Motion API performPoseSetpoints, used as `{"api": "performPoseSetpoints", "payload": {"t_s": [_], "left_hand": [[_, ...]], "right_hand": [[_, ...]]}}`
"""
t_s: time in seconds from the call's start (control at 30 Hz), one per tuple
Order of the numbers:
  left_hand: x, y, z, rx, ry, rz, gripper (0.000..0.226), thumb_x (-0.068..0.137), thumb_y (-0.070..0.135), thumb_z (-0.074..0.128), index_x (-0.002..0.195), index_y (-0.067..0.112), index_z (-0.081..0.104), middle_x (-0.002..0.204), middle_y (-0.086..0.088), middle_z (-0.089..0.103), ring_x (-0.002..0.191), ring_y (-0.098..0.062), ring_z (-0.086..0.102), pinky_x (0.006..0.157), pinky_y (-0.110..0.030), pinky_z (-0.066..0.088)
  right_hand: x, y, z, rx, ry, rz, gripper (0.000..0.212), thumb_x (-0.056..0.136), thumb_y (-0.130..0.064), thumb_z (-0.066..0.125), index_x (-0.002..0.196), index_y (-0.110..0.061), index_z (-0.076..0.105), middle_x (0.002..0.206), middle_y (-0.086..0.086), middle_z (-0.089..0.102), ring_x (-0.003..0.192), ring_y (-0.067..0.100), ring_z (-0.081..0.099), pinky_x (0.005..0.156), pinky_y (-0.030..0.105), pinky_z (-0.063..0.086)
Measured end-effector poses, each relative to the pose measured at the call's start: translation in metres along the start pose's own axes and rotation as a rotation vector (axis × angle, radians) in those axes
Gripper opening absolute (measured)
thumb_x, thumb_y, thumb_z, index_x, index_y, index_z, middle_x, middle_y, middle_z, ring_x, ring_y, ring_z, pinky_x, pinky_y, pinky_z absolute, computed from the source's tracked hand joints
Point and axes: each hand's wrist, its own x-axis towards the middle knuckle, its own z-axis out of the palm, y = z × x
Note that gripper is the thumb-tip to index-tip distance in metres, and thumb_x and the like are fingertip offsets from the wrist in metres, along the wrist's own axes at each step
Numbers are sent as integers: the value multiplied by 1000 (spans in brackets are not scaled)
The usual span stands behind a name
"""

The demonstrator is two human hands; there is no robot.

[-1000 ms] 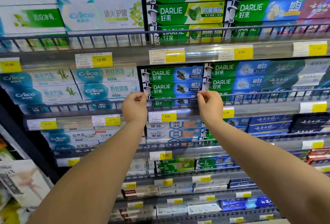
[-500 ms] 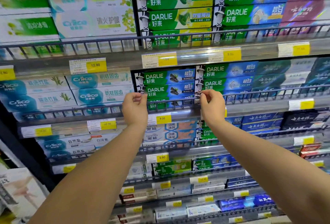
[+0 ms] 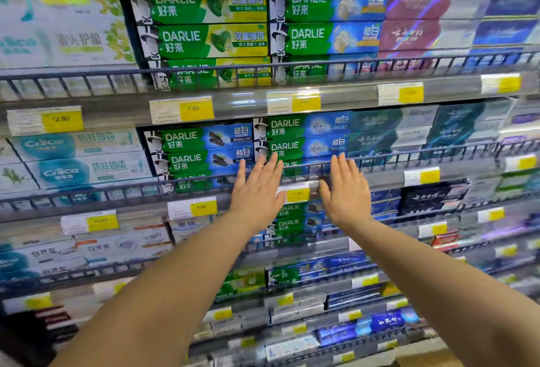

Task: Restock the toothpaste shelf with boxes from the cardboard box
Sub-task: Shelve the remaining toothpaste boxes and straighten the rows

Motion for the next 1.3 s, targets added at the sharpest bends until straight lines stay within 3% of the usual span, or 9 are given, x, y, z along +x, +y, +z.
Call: {"api": "performPoseSetpoints", "payload": {"t_s": [0.3,0.63,0.83,1.0,1.2,1.3], "left_hand": [[6,19,8,26,-33,-111,70,97,53,17,149,19,-13,157,2,-23,145,-17,-19,113,-52,-16],[4,31,11,-48,22,-170,69,97,50,22,149,21,-13,158,2,-20,146,-17,-16,114,-51,-13],[16,60,1,-120,73,-85,66,98,47,23,150,22,-11,158,4,-18,146,-14,-15,115,-45,-15],[34,89,-4,-128,58,43,65,99,47,21,150,22,-11,158,4,-20,146,-13,-18,114,-40,-17],[61,128,-8,-88,33,119,65,99,49,19,150,22,-11,158,4,-19,146,-15,-18,115,-40,-16],[76,146,-9,-49,46,120,65,98,48,21,150,23,-11,158,4,-20,146,-16,-19,117,-45,-14]], "right_hand": [[13,18,9,-17,-52,-72,69,96,-53,19,150,-16,-2,159,3,-7,146,21,-6,119,41,1],[13,29,8,76,-15,-131,64,98,-48,24,150,-17,2,159,1,-5,146,18,-7,117,38,-3],[12,56,1,120,4,-132,62,99,-44,26,150,-15,7,159,2,1,146,18,-1,117,37,2],[8,87,-6,120,7,-17,63,99,-44,27,150,-14,5,159,4,0,146,19,0,117,38,4],[24,139,-18,20,24,29,65,98,-47,24,150,-13,3,159,6,-2,146,21,-1,118,39,4],[38,167,-23,-74,57,-15,70,93,-55,9,150,-13,6,158,6,0,146,23,2,117,40,5]]}}
